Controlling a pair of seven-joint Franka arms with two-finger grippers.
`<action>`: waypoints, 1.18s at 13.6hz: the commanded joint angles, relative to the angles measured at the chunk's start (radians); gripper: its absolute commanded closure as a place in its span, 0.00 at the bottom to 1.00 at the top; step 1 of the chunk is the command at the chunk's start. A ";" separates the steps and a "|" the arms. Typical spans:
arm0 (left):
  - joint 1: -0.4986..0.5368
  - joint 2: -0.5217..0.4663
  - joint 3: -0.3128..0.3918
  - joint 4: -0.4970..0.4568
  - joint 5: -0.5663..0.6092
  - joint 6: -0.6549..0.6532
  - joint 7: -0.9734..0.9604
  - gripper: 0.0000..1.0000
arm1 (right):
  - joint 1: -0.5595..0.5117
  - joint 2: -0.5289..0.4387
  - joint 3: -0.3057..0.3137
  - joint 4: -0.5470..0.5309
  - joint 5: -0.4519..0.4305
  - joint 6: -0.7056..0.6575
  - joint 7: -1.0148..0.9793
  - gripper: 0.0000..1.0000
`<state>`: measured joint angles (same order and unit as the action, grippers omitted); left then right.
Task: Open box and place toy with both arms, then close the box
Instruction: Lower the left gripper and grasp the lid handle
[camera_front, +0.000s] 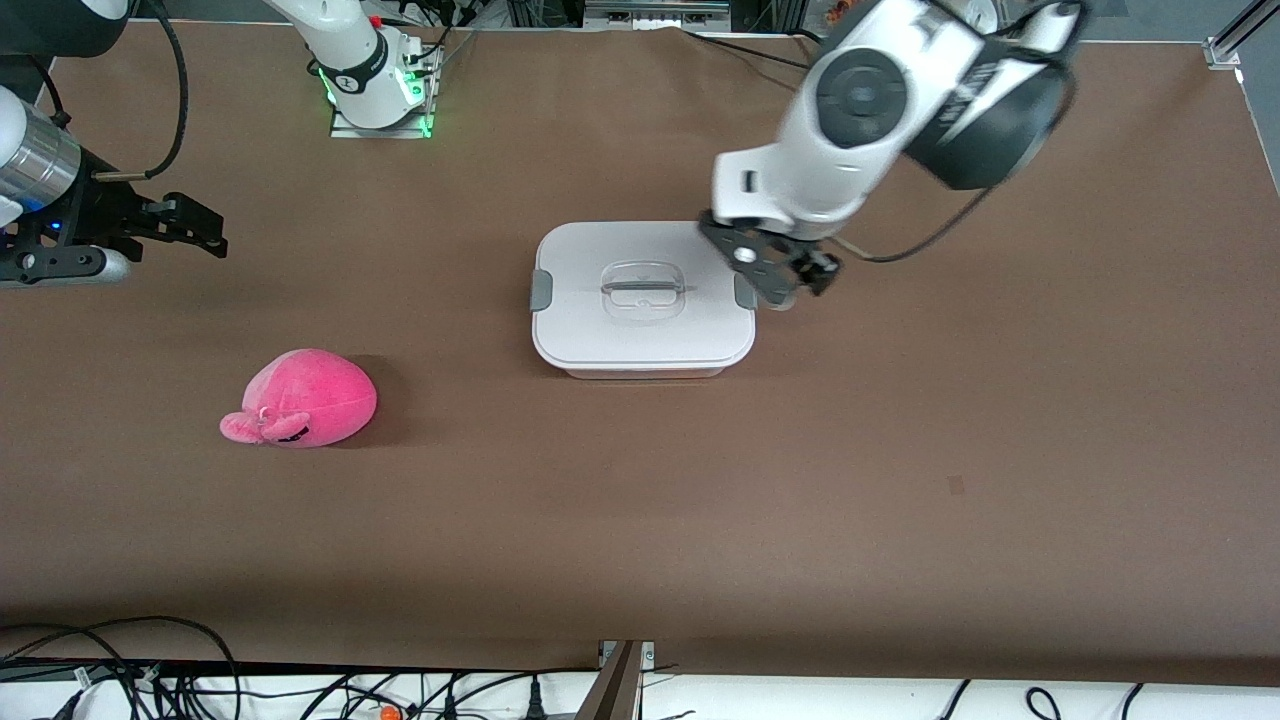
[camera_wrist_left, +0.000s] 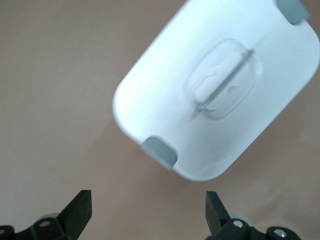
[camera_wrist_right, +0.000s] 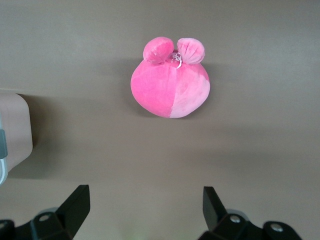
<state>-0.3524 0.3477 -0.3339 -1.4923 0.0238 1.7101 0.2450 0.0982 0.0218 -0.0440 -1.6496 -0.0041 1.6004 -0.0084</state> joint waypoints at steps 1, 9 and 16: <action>-0.072 0.112 0.012 0.063 0.051 0.101 0.172 0.00 | -0.002 0.009 0.007 0.024 -0.011 -0.010 -0.007 0.00; -0.227 0.233 0.012 0.052 0.280 0.265 0.177 0.00 | -0.002 0.010 0.009 0.028 -0.010 -0.010 -0.007 0.00; -0.260 0.258 0.012 0.041 0.305 0.296 0.107 0.00 | -0.002 0.012 0.009 0.028 -0.010 -0.011 -0.007 0.00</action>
<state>-0.6033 0.6010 -0.3280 -1.4674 0.3050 2.0212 0.3948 0.0986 0.0222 -0.0400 -1.6471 -0.0042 1.6006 -0.0085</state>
